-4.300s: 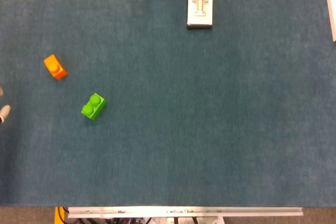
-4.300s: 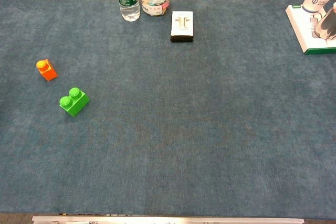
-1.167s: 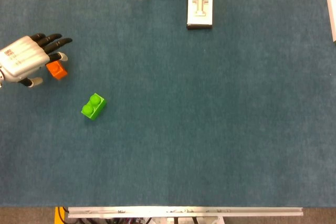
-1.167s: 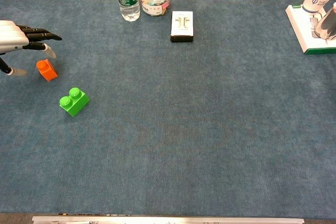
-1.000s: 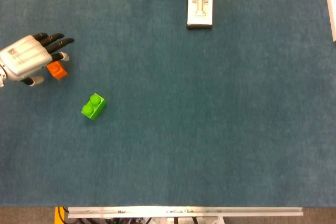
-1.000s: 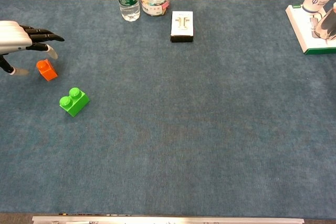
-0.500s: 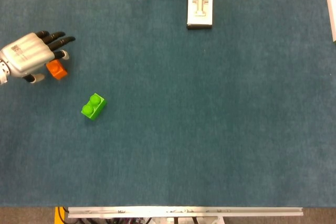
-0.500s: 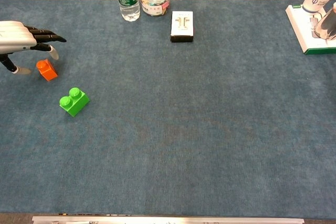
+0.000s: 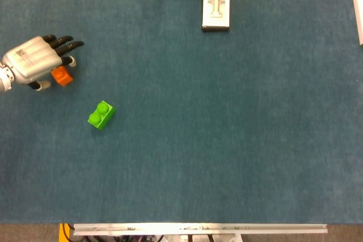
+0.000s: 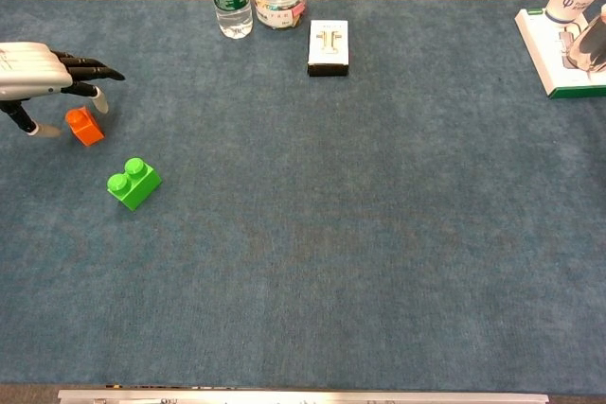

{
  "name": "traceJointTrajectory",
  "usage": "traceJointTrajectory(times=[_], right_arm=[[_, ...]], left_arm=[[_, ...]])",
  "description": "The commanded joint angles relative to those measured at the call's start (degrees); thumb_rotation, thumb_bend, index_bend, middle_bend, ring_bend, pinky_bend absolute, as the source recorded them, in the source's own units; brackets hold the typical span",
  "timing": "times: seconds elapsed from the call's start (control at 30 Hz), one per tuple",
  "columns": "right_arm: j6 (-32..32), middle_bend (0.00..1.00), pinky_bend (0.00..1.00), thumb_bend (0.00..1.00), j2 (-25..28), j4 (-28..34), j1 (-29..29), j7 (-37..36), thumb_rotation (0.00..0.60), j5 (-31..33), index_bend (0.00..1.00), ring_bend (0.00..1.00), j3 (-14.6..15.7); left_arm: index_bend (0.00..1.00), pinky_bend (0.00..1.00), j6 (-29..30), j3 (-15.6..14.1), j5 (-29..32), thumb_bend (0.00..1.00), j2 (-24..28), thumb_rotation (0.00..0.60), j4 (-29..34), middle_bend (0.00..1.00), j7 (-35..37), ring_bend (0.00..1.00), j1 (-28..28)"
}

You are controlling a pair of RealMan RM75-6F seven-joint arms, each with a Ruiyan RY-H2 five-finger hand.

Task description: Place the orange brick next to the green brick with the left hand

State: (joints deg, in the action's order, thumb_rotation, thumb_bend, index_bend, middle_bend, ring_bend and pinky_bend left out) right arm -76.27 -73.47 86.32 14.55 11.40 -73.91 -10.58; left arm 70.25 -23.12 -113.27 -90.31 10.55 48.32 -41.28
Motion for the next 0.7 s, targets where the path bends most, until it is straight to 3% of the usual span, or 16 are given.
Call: traceJointTrajectory(times=[0.03,0.7], right_arm=[[0.18,0.55,0.46,0.44,-0.02,0.03,0.08,0.20,0.600,0.15,0.63,0.42,0.11],[0.36,0.55,0.46,0.43,-0.39,0.35,0.54,1.41,0.600,1.59,0.63,0.42,-0.21]], left_arm=[[0.27,0.19,0.25,-0.17,-0.01,0.25,-0.26,0.600,-0.12,0.00,0.15,0.00,-0.13],[0.29,0.19,-1.41,-1.08,0.26,0.25,-2.09,0.600,-1.84,0.00,1.91,0.00,-1.05]])
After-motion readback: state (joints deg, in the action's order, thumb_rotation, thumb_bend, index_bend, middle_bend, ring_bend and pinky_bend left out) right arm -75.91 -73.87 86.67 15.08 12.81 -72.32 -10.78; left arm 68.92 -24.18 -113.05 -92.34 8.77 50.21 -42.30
